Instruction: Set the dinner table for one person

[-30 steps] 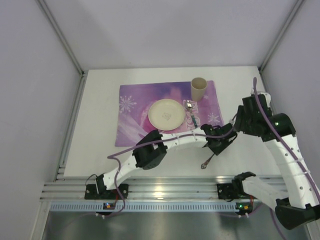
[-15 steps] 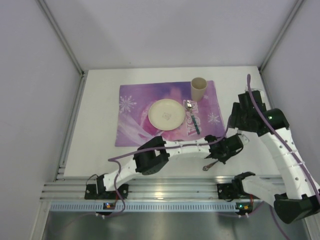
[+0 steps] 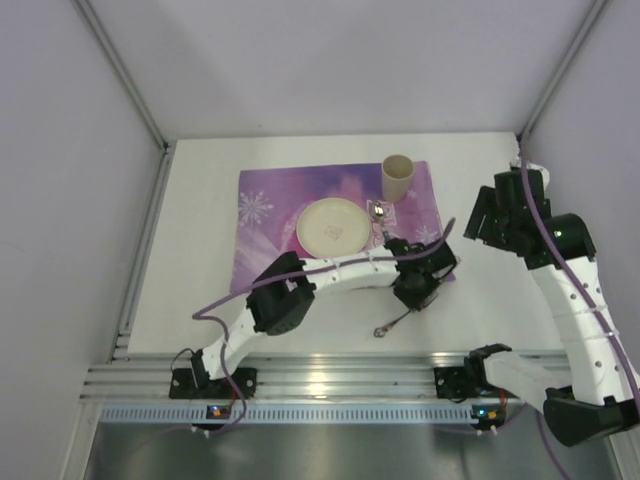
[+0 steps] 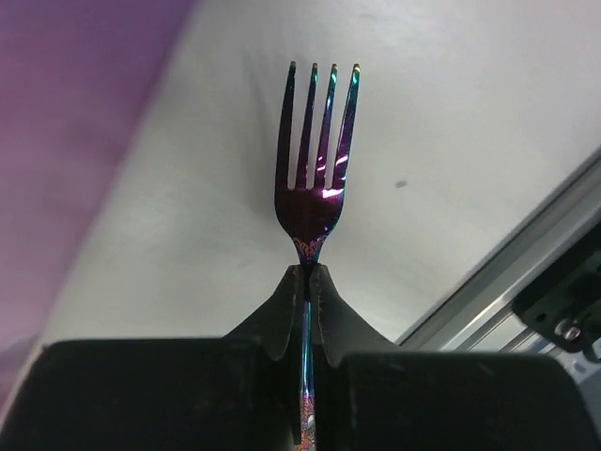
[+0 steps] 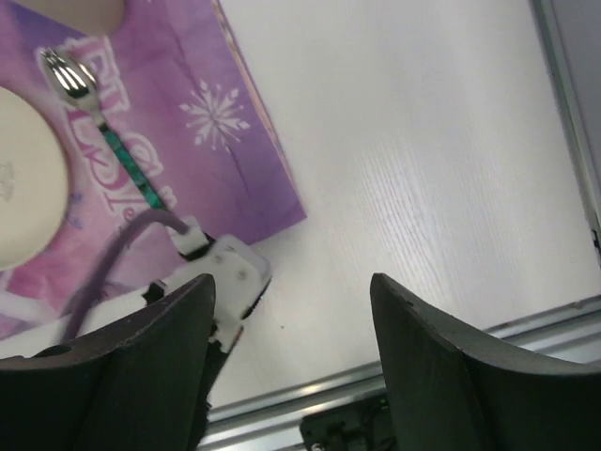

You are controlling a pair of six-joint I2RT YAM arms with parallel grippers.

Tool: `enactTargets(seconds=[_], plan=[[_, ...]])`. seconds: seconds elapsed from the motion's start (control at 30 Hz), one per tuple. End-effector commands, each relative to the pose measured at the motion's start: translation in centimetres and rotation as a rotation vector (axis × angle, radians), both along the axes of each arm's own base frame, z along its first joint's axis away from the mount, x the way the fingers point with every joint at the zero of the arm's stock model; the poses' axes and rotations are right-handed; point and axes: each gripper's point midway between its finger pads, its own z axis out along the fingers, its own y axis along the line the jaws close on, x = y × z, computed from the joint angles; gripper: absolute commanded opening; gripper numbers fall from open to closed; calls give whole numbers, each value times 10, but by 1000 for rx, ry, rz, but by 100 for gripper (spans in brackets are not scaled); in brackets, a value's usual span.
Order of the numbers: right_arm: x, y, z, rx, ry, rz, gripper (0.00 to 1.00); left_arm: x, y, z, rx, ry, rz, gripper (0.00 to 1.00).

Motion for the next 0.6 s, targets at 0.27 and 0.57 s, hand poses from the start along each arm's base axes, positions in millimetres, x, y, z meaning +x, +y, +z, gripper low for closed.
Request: enactTargets(seconds=[0.27, 0.57], plan=[[51, 4, 123, 160, -414, -112, 71, 156, 181, 154, -13, -130, 497, 0], [69, 13, 117, 175, -386, -88, 72, 240, 340, 152, 37, -197, 885, 0]])
